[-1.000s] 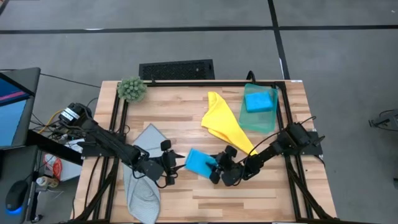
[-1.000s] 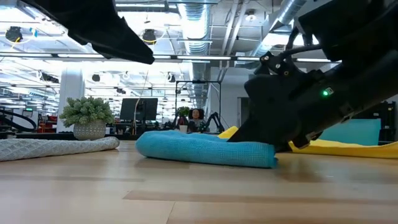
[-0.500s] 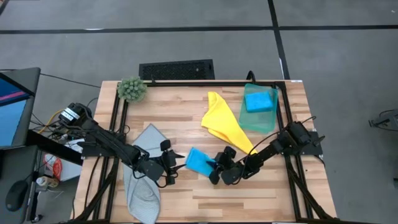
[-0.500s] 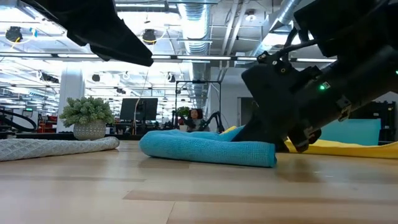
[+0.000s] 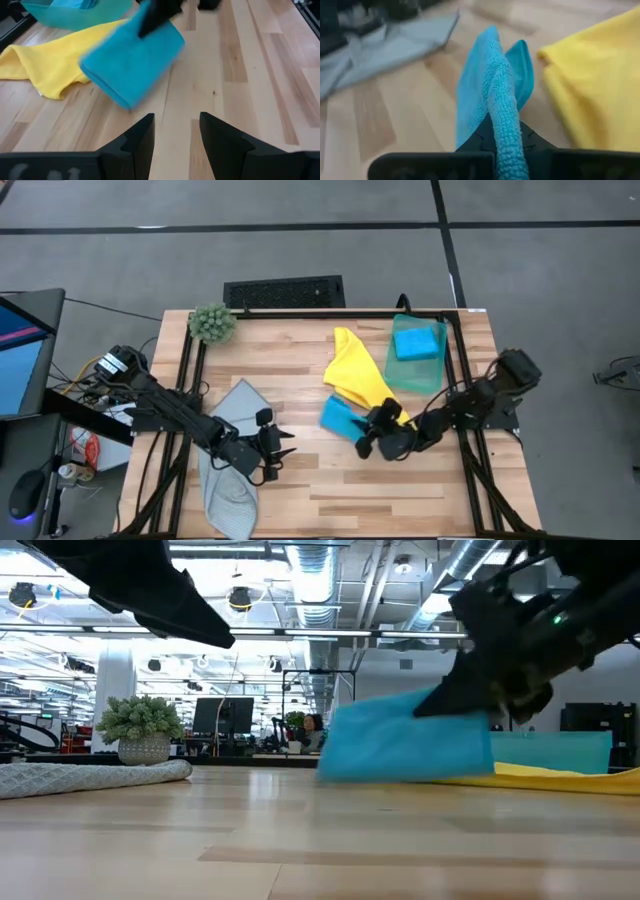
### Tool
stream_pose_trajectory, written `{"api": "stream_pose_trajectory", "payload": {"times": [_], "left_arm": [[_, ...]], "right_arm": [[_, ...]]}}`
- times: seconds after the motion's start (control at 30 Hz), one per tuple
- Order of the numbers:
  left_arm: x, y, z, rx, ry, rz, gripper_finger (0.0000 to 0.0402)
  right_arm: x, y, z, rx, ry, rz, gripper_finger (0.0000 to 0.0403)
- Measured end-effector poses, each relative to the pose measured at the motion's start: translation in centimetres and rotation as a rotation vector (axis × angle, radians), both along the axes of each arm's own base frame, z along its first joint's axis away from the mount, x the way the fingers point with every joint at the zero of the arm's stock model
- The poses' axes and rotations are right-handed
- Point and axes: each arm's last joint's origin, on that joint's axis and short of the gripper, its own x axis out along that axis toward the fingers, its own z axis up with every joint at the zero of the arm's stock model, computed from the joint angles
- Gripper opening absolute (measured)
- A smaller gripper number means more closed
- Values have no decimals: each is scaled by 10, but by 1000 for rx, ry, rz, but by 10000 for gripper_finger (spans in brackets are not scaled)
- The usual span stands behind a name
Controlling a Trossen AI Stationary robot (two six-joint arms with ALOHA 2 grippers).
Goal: Fold microfiber towels
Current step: Put the folded microfiber cloth in the bin
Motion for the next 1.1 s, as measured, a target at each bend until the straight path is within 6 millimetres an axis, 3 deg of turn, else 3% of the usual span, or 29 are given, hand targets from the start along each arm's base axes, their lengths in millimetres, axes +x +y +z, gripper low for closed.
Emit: {"api": "stream_pose_trajectory", "payload": {"times": [0.27, 0.57, 0.8, 0.97, 1.1], "left_arm": [[-1, 0, -1, 8, 6, 5, 151], [-1, 0, -1, -5, 3, 12, 151], [-1, 0, -1, 1, 5, 9, 151], [-1, 0, -1, 3, 5, 9, 151], [-1, 0, -1, 3, 6, 9, 151]], "right_arm": [[-35, -23, 36, -72, -123, -90, 23], [-82, -76, 76, -216, -61, -330, 23], [-122, -111, 86, -167, 92, -374, 23], [-142, -122, 84, -97, 212, -321, 23], [-144, -126, 86, -58, 192, -332, 23]]}}
